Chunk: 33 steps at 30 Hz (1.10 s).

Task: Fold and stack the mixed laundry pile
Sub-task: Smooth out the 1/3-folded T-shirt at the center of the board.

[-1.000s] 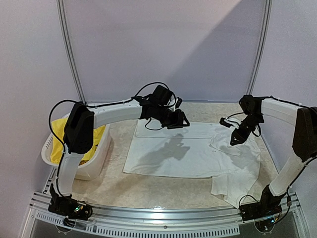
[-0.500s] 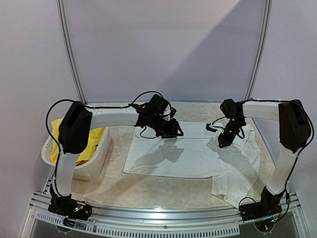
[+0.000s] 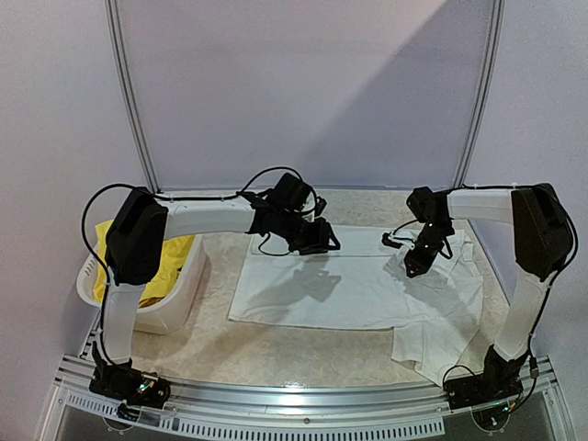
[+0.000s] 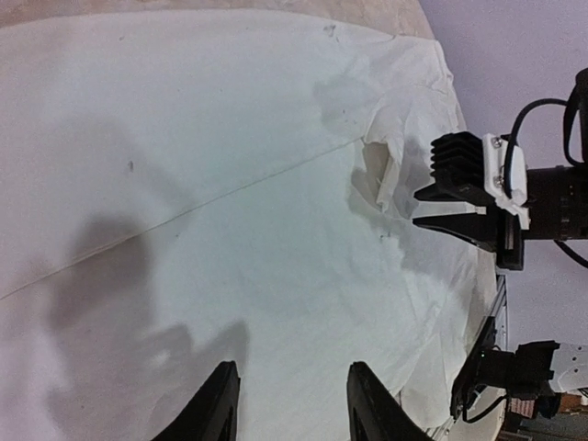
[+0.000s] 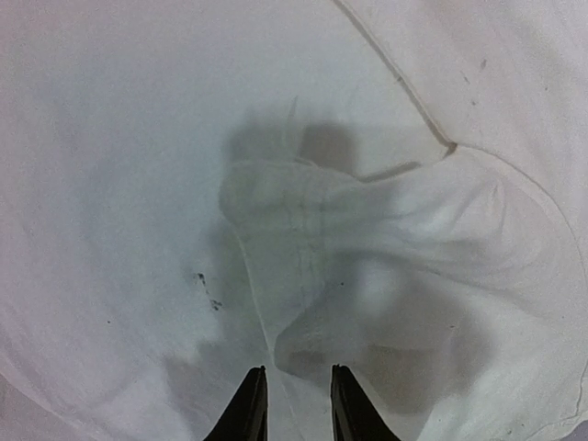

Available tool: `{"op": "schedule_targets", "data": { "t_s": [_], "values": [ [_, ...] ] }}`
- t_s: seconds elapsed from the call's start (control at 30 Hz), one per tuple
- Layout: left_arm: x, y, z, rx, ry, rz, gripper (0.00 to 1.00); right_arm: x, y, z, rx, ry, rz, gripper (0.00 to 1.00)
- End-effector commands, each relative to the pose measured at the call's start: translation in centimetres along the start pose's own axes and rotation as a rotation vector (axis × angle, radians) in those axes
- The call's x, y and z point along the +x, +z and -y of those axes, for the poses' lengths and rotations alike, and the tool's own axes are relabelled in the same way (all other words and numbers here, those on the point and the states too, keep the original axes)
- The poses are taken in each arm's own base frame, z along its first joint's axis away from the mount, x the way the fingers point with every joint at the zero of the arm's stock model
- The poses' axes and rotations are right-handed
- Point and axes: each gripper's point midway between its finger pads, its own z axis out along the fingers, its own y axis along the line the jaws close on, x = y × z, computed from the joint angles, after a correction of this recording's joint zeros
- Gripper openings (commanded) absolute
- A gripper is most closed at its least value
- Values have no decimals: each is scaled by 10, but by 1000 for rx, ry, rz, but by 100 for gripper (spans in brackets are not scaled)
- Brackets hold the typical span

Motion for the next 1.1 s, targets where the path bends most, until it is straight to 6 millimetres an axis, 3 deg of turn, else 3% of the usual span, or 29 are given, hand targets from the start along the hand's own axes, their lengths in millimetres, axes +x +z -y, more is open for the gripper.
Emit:
{"op": "schedule_targets", "data": {
  "t_s": [0.0, 0.33, 0.53, 0.67, 1.07],
  "values": [
    [-5, -9, -2, 0, 1, 22, 41, 9, 13, -4, -26, -5, -46, 25],
    [-3, -9, -6, -1, -11, 16, 41, 15, 23, -2, -19, 8, -77, 22],
    [-3, -9, -7, 5, -19, 19, 41, 16, 21, 10, 52, 23, -90, 9],
    [-1, -8, -7, 11, -23, 17, 41, 14, 13, 13, 70, 30, -78, 1],
    [1, -6, -8, 18, -29, 16, 41, 16, -27, 2, 58, 48, -35, 0]
  ]
}}
